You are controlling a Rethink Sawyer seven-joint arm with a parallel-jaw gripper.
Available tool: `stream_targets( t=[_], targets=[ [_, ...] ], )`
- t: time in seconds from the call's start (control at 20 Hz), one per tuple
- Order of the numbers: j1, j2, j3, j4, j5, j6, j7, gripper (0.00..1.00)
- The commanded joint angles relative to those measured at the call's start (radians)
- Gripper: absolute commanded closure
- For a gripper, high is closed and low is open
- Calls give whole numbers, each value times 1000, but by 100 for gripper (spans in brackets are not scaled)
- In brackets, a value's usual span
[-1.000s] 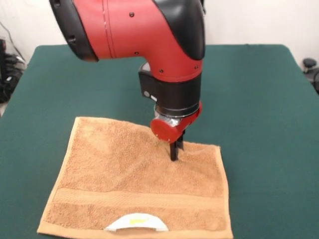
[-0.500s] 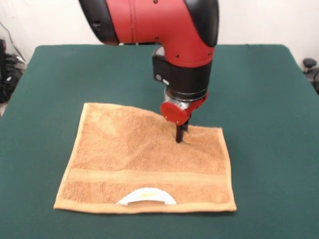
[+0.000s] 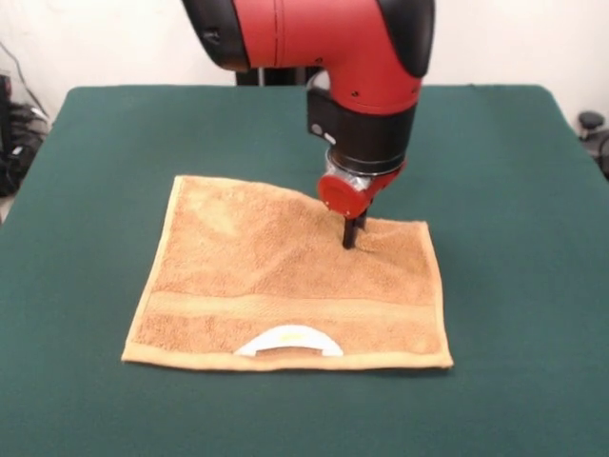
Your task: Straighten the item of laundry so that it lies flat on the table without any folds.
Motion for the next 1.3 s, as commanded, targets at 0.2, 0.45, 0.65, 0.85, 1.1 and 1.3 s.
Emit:
stream_targets(
  t=[0.2, 0.45, 0.65, 0.85, 1.1, 1.3],
  targets=[
    [63, 89, -43, 189, 75, 23, 293, 100],
    [72, 92, -58, 197, 93, 18, 281, 100],
    [80, 89, -70, 205, 110, 18, 283, 100],
    [93, 83, -81, 201, 111, 43, 257, 100],
    [103, 73, -98, 204, 134, 78, 256, 100],
    [111, 73, -111, 205, 150, 85, 255, 100]
  ],
)
